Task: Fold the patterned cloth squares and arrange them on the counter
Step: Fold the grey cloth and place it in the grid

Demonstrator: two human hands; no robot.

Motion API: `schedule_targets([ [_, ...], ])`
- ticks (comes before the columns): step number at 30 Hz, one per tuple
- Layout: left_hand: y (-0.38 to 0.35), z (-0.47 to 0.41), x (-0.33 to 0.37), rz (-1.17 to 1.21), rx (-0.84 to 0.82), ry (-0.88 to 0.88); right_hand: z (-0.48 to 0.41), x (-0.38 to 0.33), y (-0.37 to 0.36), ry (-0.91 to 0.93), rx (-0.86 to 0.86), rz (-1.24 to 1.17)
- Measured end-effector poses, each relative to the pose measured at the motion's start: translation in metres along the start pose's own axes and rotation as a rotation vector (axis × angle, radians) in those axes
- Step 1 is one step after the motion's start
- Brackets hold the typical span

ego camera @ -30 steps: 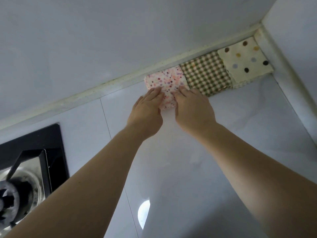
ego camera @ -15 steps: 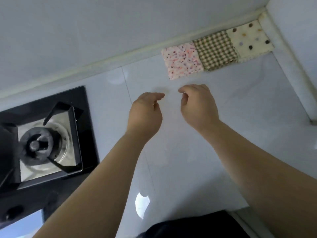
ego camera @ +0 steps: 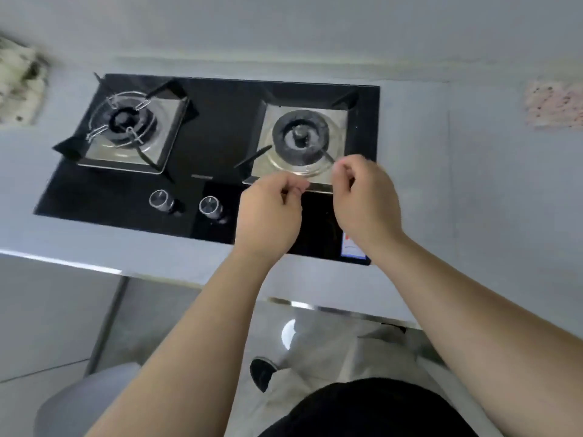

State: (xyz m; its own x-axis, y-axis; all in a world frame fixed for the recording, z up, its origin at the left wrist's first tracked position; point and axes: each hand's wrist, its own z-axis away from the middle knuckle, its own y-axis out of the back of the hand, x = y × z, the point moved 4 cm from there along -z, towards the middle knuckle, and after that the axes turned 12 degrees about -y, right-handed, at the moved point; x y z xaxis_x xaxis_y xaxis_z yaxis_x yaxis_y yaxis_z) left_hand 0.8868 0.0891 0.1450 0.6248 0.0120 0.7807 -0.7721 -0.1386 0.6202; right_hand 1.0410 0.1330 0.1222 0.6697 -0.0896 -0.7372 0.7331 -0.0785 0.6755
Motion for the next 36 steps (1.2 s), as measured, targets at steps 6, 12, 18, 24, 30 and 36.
schedule_targets([
  [6,0.171,0.078,-0.085,-0.031,0.181,0.114,0.104,-0.139,-0.105,0.114,-0.147,-0.049],
  [12,0.293,0.104,-0.151,0.013,0.423,0.207,0.152,-0.259,-0.190,0.309,-0.328,-0.064],
  [18,0.353,0.093,-0.211,0.026,0.505,0.287,0.144,-0.321,-0.270,0.367,-0.436,-0.071],
  [24,0.422,0.070,-0.272,0.011,0.566,0.406,0.117,-0.383,-0.357,0.354,-0.529,-0.062],
  [30,0.484,0.043,-0.304,-0.038,0.593,0.436,0.099,-0.453,-0.403,0.379,-0.554,-0.008],
  [36,0.518,0.018,-0.350,-0.006,0.551,0.441,0.088,-0.492,-0.449,0.368,-0.537,-0.022],
])
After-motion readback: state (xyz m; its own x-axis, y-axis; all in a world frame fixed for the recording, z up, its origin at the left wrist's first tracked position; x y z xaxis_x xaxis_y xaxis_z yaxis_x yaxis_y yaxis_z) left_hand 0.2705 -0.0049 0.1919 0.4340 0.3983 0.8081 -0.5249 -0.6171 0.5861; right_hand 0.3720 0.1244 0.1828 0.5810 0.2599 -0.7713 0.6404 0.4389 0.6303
